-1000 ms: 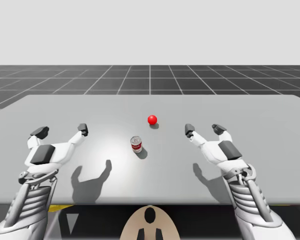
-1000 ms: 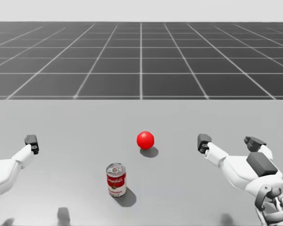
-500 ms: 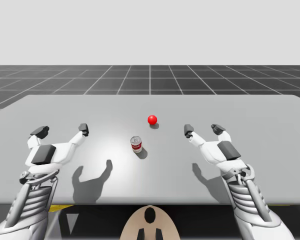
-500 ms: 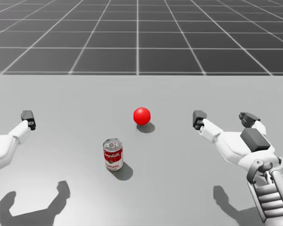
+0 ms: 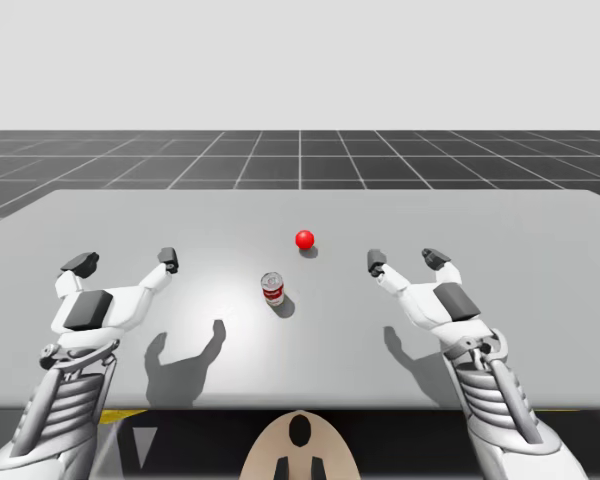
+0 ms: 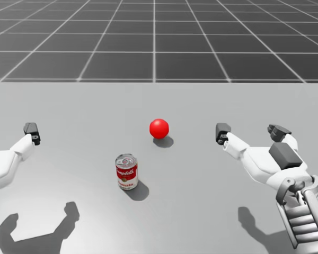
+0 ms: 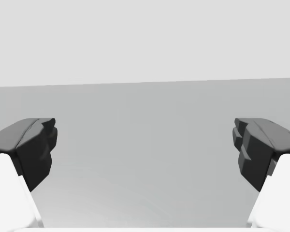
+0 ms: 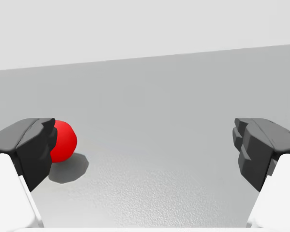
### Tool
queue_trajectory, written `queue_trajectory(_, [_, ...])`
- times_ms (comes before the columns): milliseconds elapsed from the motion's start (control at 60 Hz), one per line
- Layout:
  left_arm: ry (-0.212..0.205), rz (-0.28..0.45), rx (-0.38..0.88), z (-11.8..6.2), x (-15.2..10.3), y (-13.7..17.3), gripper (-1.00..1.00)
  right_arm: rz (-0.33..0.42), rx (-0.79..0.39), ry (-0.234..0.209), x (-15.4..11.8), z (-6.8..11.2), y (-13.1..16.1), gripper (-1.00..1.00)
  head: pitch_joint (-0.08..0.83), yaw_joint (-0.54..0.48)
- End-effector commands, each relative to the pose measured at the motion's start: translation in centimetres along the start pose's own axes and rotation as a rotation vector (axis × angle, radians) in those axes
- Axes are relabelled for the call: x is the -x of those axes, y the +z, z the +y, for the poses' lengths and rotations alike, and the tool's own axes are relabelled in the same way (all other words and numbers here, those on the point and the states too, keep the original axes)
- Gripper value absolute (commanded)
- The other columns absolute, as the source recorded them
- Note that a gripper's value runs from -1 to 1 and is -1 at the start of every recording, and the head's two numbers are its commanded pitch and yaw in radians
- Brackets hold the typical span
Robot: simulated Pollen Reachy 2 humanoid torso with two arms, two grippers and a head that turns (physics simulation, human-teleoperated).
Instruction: Watch the red light. When it turns green, pick up the object.
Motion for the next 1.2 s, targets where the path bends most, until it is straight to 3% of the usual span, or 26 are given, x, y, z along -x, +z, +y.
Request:
queue_trajectory(17, [-0.004,0.0,0.001,-0.01,0.03,-0.02,-1.0,0.001,-0.002,-0.014,0.26,0.36,-0.02,-1.0,0.48,-0.02])
queue_trajectory(1200, [-0.016,0.003,0.007,-0.15,0.15,-0.08,-1.0,-0.007,-0.005,0.009,0.29,0.43,0.01,-1.0,0.482,-0.02])
